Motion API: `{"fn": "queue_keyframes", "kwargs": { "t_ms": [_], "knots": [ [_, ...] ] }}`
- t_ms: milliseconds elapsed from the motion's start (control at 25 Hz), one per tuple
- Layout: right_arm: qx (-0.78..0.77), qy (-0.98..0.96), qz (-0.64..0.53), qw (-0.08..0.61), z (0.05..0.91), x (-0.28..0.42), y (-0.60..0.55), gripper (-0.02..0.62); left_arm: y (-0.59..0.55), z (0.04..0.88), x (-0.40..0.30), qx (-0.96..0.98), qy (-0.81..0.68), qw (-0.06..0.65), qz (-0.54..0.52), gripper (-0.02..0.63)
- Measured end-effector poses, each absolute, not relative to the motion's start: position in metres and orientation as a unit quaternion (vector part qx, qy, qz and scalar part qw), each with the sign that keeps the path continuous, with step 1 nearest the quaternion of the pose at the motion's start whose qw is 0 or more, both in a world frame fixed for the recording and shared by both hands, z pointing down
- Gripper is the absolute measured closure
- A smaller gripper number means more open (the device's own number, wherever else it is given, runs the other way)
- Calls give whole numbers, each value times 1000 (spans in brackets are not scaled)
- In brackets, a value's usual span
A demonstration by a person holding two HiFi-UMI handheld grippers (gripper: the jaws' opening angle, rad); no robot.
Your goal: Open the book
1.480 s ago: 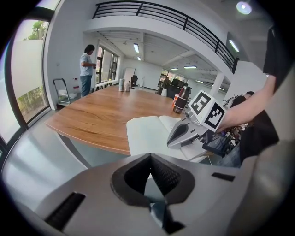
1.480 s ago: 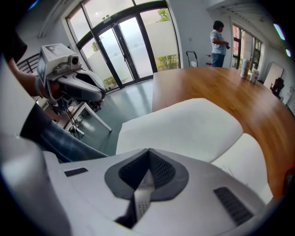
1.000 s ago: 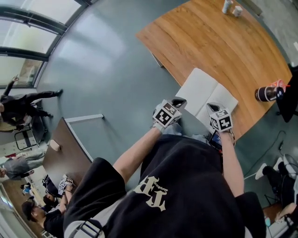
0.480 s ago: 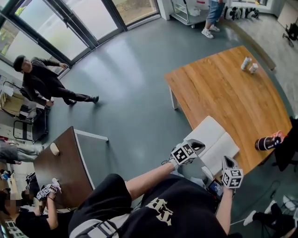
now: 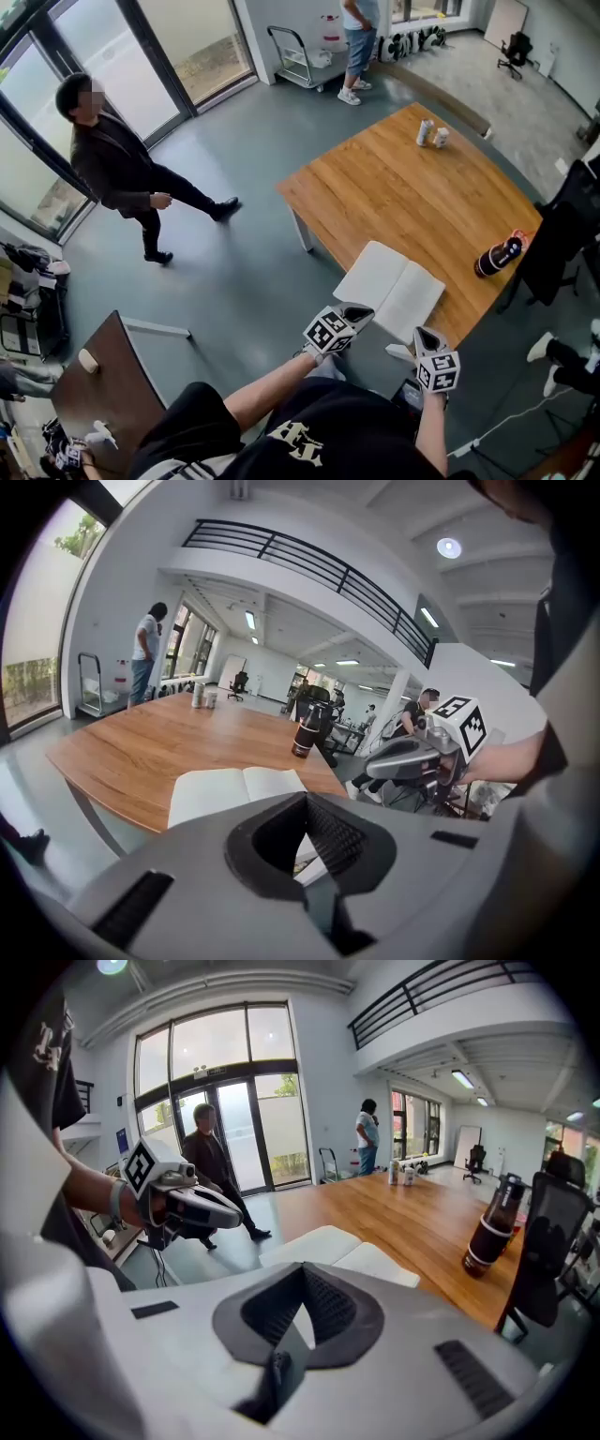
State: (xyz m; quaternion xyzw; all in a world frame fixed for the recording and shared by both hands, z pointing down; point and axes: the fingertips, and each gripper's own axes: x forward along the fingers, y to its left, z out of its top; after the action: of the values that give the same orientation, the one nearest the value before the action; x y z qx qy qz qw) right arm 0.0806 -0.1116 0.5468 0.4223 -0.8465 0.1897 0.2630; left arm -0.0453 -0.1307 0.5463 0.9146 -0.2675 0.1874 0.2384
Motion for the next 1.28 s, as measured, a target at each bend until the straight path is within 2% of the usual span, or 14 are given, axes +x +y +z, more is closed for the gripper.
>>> {"fn": "queue_keyframes", "kwargs": {
  "t_ms": [320, 560, 840, 1280],
  "knots": [
    [493, -813, 209, 231, 542, 199, -19, 609, -55, 546, 46, 922, -232, 250, 183, 601],
    [520, -800, 211, 214, 533, 254, 43, 609, 1, 533, 93, 928, -215, 247, 177, 601],
    [532, -797, 203, 203, 523, 276, 83, 609, 40, 518, 105, 929, -220, 251, 160, 601],
    [560, -785, 194, 181, 498, 268, 116, 609, 55, 470, 92, 940, -210, 232, 132, 601]
  ]
}}
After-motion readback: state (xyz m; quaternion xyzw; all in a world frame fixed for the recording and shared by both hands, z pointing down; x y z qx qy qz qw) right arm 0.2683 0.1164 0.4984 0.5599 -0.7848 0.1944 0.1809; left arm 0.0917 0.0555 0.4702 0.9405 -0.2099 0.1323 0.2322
